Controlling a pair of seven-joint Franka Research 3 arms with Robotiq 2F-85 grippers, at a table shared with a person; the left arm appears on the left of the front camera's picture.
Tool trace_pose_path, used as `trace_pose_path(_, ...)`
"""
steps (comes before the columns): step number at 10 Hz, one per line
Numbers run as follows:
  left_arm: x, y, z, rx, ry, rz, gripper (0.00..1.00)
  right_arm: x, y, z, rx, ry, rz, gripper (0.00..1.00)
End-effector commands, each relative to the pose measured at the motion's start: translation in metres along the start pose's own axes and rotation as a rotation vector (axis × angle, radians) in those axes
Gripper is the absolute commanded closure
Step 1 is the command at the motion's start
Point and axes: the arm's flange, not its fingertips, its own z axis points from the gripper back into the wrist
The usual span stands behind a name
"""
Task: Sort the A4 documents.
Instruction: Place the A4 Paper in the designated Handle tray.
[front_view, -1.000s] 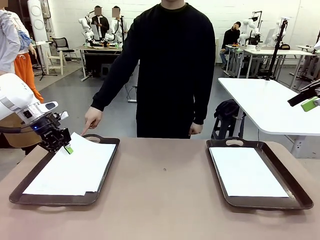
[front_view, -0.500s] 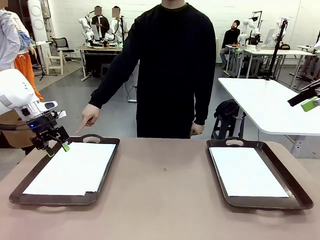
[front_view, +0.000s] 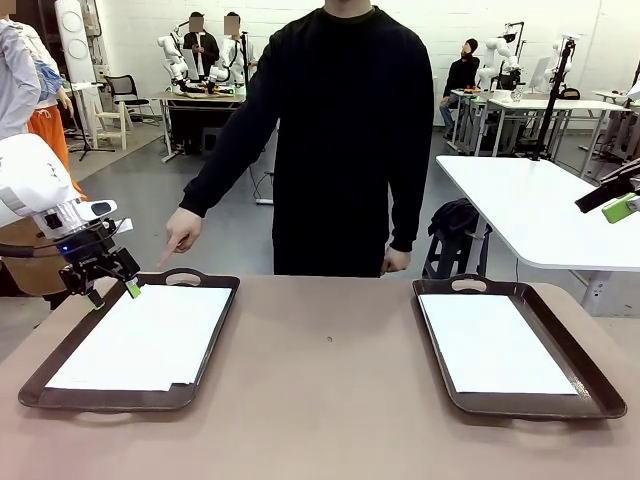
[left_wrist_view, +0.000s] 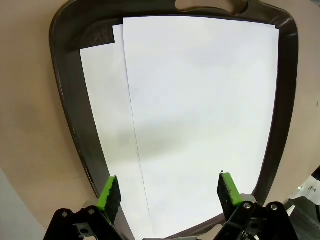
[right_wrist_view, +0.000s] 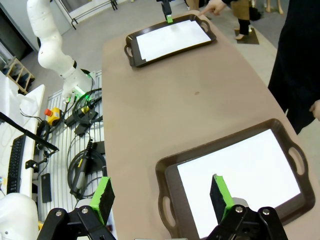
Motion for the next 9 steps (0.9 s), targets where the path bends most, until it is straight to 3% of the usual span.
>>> trace_pose_path(1,-0.0014,0.0013,0.0000,-0.003,0.008,-0.012,0.00,0.0006,0.0010,-0.0008,0.001,-0.002,0.003,0.00)
trace_pose_path(9,-0.0014,0.0013,0.0000,-0.003,0.008,-0.012,0.00,0.0006,0.0010,-0.0008,0.001,-0.002,0.003,0.00)
